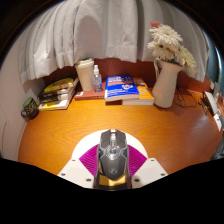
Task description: Arrange mouse
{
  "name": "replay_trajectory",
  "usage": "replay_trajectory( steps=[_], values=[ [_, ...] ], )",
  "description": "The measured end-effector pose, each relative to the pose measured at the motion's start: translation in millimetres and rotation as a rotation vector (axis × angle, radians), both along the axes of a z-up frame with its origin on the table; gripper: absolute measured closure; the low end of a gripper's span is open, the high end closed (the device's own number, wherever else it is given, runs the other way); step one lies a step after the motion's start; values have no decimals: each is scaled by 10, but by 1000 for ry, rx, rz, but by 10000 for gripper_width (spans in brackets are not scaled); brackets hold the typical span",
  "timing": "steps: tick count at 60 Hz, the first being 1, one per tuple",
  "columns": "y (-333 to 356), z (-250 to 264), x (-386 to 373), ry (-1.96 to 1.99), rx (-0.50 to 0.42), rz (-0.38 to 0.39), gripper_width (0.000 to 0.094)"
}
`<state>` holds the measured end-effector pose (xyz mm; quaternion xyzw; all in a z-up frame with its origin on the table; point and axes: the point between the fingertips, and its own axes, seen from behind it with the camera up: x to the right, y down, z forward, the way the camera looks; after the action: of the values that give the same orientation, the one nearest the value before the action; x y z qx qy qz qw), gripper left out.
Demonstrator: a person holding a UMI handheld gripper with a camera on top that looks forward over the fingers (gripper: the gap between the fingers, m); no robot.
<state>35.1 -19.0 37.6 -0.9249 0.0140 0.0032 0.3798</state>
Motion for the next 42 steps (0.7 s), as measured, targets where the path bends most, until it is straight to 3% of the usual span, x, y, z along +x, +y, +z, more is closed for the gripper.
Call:
replay_trajectory(
  steps=[11,19,30,37,42],
  values=[
    [-113,-494,-155,6,-71,56,562],
    [-90,-486,-156,-5,-29,45,562],
    [-72,-478,-159,12,-6,39,440],
    [-83,-483,-110,-50,-42,48,198],
    [-99,-288,-137,-87,-36,60,163]
  ],
)
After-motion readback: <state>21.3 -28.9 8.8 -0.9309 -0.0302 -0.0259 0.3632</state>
